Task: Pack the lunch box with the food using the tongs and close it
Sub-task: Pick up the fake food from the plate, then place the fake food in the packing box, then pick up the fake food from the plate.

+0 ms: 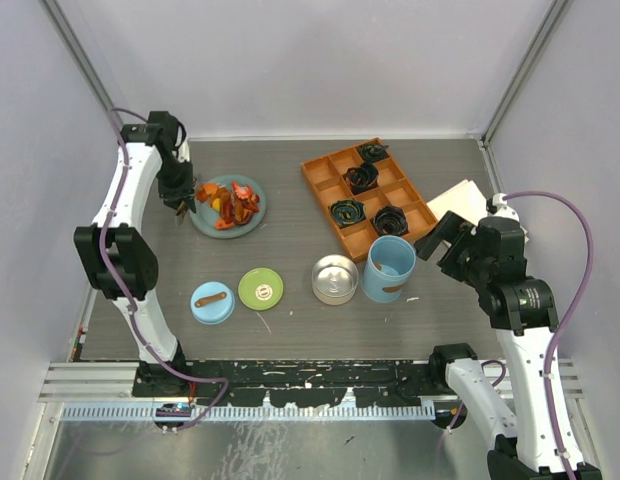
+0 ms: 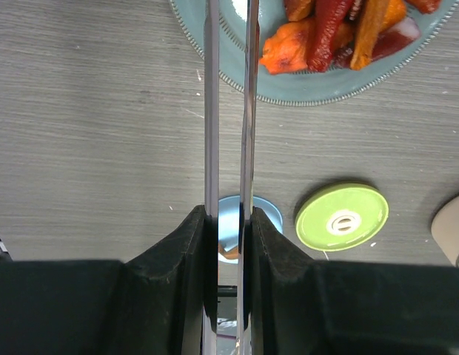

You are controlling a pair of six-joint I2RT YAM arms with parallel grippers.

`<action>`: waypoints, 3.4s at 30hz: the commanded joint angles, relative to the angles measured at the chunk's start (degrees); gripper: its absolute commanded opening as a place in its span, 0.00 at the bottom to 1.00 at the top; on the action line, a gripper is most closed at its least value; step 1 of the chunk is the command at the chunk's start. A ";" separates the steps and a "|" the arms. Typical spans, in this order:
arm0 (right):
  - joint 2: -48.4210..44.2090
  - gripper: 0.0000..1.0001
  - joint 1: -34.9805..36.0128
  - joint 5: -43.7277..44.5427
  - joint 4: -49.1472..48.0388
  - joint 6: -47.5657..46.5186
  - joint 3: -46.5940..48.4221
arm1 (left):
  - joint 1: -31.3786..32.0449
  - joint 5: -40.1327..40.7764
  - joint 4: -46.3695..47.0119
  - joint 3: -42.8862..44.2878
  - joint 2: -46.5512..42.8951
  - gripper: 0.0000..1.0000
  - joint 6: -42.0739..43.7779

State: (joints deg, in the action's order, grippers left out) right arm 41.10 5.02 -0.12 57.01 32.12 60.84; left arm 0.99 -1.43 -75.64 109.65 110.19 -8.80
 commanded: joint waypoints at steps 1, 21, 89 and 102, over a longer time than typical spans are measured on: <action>-1.04 1.00 -0.18 -0.36 -2.23 0.77 1.70 | -0.04 -1.45 -1.21 3.08 -7.17 0.08 -0.69; -3.77 1.00 -0.18 0.34 -0.86 1.87 1.65 | 29.14 -7.81 -3.79 13.65 -11.32 0.09 -9.38; -4.80 1.00 -0.18 4.19 0.81 2.64 1.74 | 45.51 -9.46 11.70 1.39 -19.30 0.41 -13.58; -4.47 1.00 -0.18 3.44 0.72 2.76 1.94 | 25.38 -5.29 7.71 -9.21 -25.33 0.44 -7.43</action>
State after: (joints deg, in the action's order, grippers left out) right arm 36.62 5.02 3.75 59.20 34.24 61.28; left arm 30.68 -9.06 -67.61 101.62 87.20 -19.64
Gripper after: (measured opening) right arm 0.998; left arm 0.438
